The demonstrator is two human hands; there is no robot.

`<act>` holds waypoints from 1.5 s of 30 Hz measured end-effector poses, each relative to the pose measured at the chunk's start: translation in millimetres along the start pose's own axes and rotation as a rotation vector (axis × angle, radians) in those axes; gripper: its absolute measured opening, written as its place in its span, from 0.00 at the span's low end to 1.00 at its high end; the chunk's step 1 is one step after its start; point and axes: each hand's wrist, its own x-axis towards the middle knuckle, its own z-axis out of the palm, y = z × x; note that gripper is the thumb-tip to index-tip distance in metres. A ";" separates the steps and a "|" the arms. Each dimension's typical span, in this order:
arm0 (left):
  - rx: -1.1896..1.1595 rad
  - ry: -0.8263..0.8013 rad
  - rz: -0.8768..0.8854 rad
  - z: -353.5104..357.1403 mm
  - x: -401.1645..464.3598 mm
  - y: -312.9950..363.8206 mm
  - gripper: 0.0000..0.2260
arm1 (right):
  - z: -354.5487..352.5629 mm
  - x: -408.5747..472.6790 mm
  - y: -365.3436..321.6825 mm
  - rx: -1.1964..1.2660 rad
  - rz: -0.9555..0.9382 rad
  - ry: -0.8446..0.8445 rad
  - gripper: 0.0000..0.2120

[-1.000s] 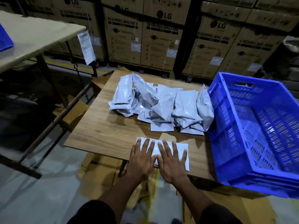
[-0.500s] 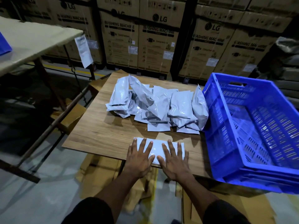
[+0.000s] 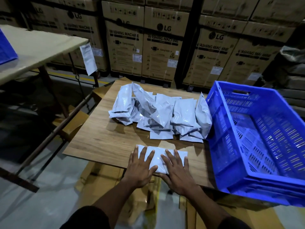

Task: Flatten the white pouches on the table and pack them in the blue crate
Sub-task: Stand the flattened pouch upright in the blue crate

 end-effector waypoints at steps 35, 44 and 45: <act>0.168 0.403 0.160 -44.5 -6.4 -6.6 0.30 | -110.8 42.5 10.3 0.625 -0.072 0.119 0.19; 0.198 0.217 0.104 -25.2 -3.6 7.0 0.21 | -73.5 48.8 -1.9 0.129 0.147 0.110 0.17; 0.201 0.240 0.111 -26.3 -3.4 9.1 0.20 | -61.2 45.5 -9.3 0.147 0.112 0.042 0.21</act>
